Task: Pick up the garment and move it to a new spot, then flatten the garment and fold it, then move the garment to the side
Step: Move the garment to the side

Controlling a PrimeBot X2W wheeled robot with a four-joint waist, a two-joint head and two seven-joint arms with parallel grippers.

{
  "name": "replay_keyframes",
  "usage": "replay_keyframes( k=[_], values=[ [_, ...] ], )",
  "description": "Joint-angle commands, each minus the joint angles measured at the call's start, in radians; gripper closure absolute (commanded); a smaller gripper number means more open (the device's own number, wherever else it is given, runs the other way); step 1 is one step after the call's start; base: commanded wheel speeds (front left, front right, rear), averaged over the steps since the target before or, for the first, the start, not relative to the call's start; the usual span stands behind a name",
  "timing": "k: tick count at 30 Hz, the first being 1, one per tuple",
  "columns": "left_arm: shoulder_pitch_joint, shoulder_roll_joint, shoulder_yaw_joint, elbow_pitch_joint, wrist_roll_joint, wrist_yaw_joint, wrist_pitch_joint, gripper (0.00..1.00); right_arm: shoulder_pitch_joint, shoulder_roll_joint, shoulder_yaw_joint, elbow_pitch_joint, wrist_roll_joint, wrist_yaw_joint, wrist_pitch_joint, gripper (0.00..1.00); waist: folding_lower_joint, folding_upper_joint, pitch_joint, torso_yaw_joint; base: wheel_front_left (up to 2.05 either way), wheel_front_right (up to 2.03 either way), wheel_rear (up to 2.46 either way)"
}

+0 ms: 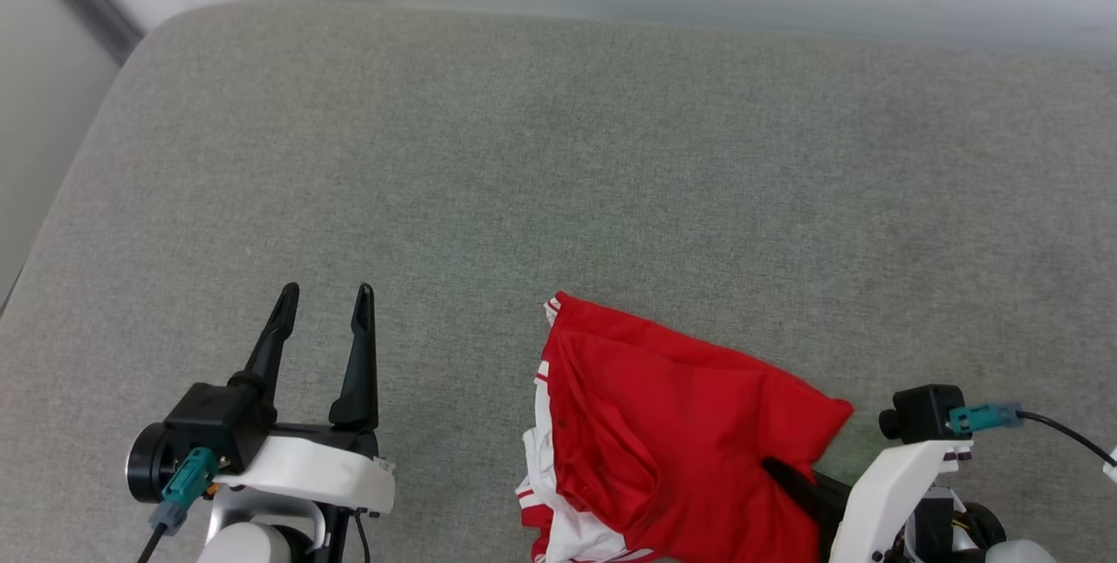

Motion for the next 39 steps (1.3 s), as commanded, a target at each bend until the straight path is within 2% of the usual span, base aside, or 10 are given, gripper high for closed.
replay_keyframes(
  k=[1,6,9,16,18,23,28,34,39],
  values=[
    [0.005,-0.004,0.002,0.003,0.004,-0.002,-0.005,0.0,0.003,-0.007,0.013,0.014,-0.011,-0.001,0.003,1.0,0.0,0.0,-0.009,-0.005,0.0,0.0,0.0],
    [0.024,-0.012,0.013,0.016,0.023,-0.017,-0.005,0.0,-0.013,-0.054,0.039,-0.054,-0.043,-0.001,-0.015,1.0,0.0,0.0,-0.057,-0.038,0.0,0.0,0.0],
    [0.039,-0.012,0.015,0.02,0.03,-0.02,-0.004,0.0,-0.004,-0.105,0.041,-0.099,-0.078,-0.001,0.003,1.0,0.0,0.0,-0.086,-0.076,0.0,0.0,0.0],
    [0.064,-0.009,0.015,0.004,0.045,-0.028,-0.004,0.0,-0.024,-0.222,0.014,-0.179,-0.162,-0.001,0.069,1.0,0.0,0.0,-0.11,-0.223,0.0,0.0,0.0],
    [0.059,-0.011,0.011,-0.003,0.049,-0.031,-0.004,0.0,-0.042,-0.235,0.004,-0.177,-0.172,-0.001,0.085,1.0,0.0,0.0,-0.104,-0.274,0.0,0.0,0.0],
    [0.017,0.004,0.002,-0.032,0.067,-0.047,-0.003,0.0,-0.122,-0.261,-0.006,-0.137,-0.171,-0.001,0.093,1.0,0.0,0.0,-0.045,-0.391,0.0,0.0,0.0],
    [-0.042,0.033,0.001,-0.084,0.089,-0.061,0.009,0.0,-0.23,-0.264,-0.028,-0.065,-0.217,-0.001,0.052,1.0,0.0,0.0,0.046,-0.482,0.0,0.0,0.0],
    [-0.125,0.065,-0.018,-0.166,0.115,-0.085,0.046,0.0,-0.373,-0.284,-0.095,0.053,-0.333,-0.001,-0.037,1.0,0.0,0.0,0.169,-0.535,0.0,0.0,0.0],
    [-0.19,0.096,-0.034,-0.229,0.135,-0.111,0.087,0.0,-0.489,-0.288,-0.193,0.163,-0.447,-0.001,-0.11,1.0,0.0,0.0,0.267,-0.54,0.0,0.0,0.0]
  ],
)
